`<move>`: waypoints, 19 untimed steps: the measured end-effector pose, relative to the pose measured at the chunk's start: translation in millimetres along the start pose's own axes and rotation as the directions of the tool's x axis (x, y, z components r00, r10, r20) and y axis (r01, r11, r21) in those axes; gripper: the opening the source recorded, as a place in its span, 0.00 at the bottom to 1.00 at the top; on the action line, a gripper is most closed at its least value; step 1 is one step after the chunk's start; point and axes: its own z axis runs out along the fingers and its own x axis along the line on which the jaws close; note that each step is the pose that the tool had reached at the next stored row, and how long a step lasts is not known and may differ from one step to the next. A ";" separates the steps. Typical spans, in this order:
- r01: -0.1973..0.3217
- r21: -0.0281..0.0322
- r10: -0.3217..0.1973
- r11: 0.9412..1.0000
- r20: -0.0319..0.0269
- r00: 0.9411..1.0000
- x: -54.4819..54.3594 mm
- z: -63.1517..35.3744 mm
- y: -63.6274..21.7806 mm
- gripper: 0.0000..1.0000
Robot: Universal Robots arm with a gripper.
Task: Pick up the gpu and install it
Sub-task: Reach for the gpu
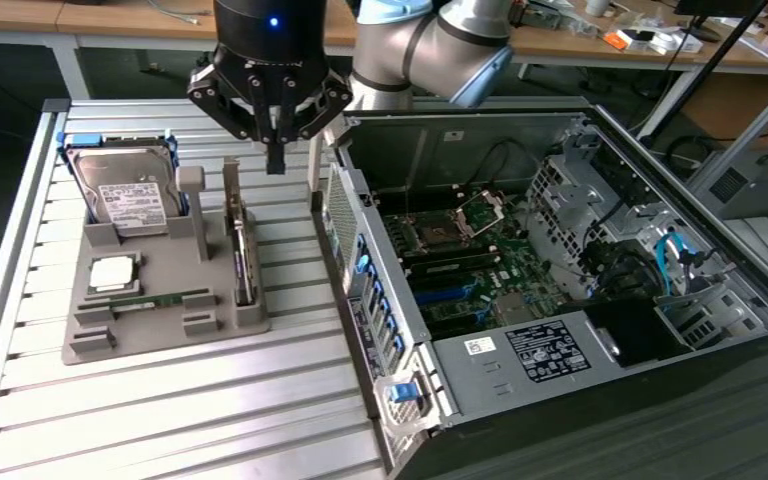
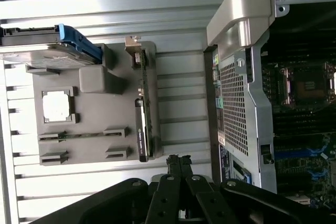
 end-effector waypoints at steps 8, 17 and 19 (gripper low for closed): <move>0.000 0.000 0.000 1.000 0.000 1.000 8.6 -0.2 -0.7 0.10; 0.000 0.000 0.000 1.000 0.000 1.000 18.2 -0.5 -1.4 0.10; 0.000 0.000 0.000 1.000 0.000 1.000 19.9 -0.5 -1.5 0.10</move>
